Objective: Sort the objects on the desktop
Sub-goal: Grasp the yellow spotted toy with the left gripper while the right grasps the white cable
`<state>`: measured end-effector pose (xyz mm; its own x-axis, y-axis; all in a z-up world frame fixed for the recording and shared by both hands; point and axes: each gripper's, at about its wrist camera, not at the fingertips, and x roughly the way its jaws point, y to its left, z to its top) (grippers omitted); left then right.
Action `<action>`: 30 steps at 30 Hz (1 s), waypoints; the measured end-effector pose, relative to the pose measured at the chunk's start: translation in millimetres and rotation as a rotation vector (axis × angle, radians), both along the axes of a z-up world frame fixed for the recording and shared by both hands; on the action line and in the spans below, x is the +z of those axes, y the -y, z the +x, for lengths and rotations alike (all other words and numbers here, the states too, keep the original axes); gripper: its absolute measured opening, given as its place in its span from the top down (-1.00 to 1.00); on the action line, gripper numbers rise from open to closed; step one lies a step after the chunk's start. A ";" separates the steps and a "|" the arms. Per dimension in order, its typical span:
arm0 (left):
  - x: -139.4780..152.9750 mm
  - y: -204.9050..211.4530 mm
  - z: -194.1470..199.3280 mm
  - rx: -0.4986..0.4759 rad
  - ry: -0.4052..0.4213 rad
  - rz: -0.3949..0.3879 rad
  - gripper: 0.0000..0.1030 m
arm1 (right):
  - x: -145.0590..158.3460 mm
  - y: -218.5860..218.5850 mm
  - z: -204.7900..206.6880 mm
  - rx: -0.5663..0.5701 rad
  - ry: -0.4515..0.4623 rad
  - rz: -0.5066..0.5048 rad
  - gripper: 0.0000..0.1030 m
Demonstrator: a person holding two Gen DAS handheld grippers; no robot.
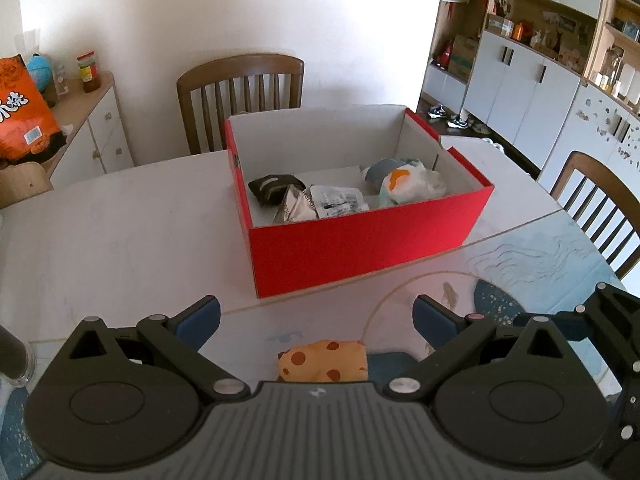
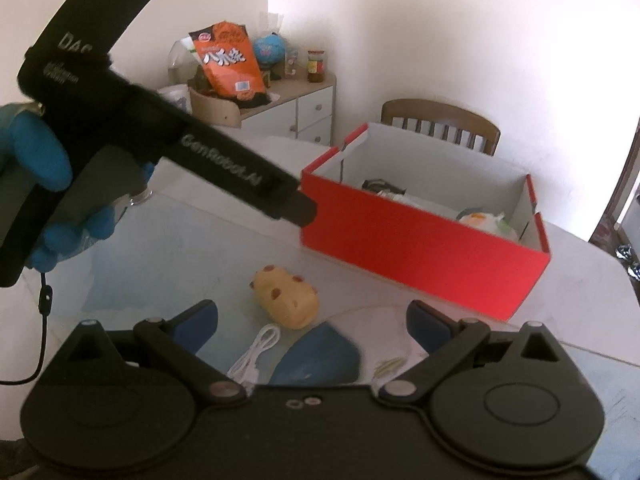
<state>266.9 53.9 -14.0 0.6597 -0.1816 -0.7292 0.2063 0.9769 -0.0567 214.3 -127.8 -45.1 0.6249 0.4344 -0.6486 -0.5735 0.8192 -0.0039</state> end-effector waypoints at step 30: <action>-85.5 -0.7 5.5 -0.048 -0.042 -0.003 -0.99 | -83.2 -47.9 -21.7 -0.020 -0.120 -0.057 -0.60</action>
